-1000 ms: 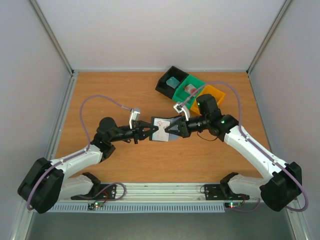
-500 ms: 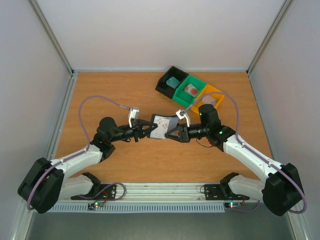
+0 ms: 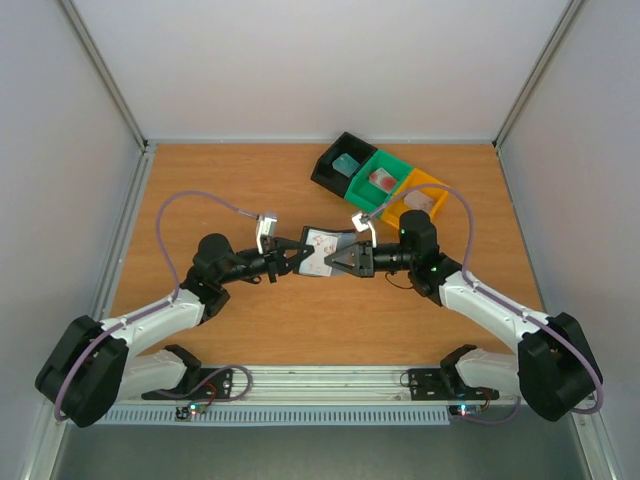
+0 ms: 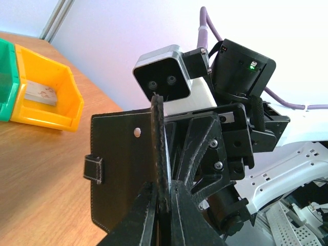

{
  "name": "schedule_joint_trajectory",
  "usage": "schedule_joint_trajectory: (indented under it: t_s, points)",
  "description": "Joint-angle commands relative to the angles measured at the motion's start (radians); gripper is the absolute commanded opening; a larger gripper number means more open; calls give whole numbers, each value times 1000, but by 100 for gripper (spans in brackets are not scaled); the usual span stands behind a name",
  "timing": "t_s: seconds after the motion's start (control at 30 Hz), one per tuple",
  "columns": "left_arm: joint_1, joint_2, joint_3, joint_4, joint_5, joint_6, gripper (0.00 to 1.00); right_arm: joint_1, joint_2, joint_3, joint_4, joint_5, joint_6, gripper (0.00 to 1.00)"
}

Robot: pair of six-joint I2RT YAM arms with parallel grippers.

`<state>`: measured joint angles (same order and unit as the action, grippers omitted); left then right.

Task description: Take the credit cards out of the card holder

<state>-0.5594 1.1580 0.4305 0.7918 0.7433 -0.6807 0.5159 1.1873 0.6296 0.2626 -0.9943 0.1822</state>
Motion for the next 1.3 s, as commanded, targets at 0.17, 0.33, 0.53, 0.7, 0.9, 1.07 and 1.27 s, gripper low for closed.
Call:
schedule_joint_trajectory:
  t_s: [0.17, 0.33, 0.53, 0.7, 0.9, 1.07, 1.27]
  points:
    - [3, -25, -16, 47, -20, 11, 0, 5, -33, -6, 52, -52, 7, 1]
    - [3, -19, -24, 26, 17, 28, 1, 6, -90, 99, -307, 5, -216, 1]
    - [-3, -15, -26, -46, 89, 82, 6, 6, -57, 283, -661, 43, -444, 1]
    - [-4, -13, -15, -37, 113, 127, 11, 6, -33, 366, -795, 66, -544, 1]
    - [-5, -8, -8, -41, 135, 144, 14, 6, -24, 446, -907, 83, -636, 1]
    - [-5, -3, -2, -17, 150, 164, 0, 4, -2, 464, -927, 64, -647, 1]
    - [-4, -9, -9, -24, 98, 160, 0, 2, -22, 464, -1005, 148, -692, 1]
